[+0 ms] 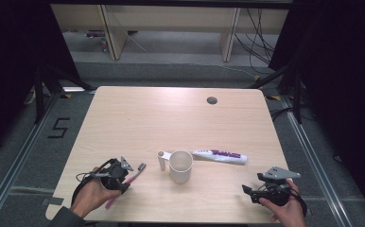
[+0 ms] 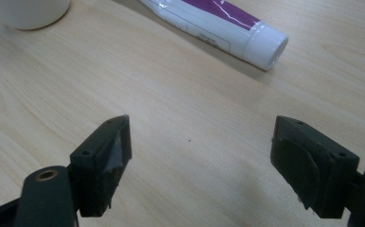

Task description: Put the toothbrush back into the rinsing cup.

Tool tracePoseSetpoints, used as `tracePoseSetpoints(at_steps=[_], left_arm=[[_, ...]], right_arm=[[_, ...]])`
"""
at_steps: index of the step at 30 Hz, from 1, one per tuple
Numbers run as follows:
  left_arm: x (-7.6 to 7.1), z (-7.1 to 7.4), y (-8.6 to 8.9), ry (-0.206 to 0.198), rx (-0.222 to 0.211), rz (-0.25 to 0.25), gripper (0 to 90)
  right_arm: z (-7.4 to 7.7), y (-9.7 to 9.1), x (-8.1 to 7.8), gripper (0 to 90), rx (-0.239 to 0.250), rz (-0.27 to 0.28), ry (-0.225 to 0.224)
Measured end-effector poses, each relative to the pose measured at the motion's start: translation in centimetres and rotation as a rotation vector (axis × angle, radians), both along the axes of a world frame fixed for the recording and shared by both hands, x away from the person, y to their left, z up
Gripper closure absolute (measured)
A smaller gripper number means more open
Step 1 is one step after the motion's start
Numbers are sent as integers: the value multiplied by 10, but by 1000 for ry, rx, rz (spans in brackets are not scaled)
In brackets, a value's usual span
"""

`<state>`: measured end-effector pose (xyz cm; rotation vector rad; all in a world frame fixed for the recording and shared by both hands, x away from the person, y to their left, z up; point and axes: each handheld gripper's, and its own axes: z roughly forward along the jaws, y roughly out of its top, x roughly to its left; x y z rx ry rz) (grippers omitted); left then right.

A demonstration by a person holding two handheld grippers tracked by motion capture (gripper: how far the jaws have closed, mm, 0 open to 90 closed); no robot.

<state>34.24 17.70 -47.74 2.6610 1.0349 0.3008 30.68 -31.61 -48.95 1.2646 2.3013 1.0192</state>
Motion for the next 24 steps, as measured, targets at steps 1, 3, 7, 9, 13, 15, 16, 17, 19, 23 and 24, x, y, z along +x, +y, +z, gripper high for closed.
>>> tracePoseSetpoints(at_steps=[1, 3, 7, 9, 13, 15, 16, 17, 19, 23, 24], left_arm=[[1, -1, 0, -5, 0, -10, 713], [3, -1, -1, 5, 21, -22, 735], [7, -3, -4, 15, 35, -27, 772], [9, -4, -5, 32, 47, -33, 789], [13, -5, -6, 52, 56, -23, 803], [15, -5, -7, 67, 66, -28, 806], [16, -5, -8, 71, 67, -25, 807], [16, -5, -8, 75, 70, -26, 808], [18, -4, -10, 93, 82, -27, 808], [22, -4, -12, 124, 108, -25, 814], [23, -4, -13, 125, 122, -34, 814]], right_arm=[[0, 0, 0, 220, 1, 0, 1], [0, 0, 0, 220, 0, 1, 1], [0, 0, 0, 220, 0, 4, -1], [0, 0, 0, 220, 0, 4, -1], [0, 0, 0, 220, -1, 5, -1], [0, 0, 0, 220, -1, 5, 0], [0, 0, 0, 220, -1, 6, 1], [0, 0, 0, 220, 1, 5, 4], [0, 0, 0, 221, 3, 8, 5], [1, 0, 0, 221, -8, 11, 1], [1, 0, 0, 221, -8, 11, 1]])
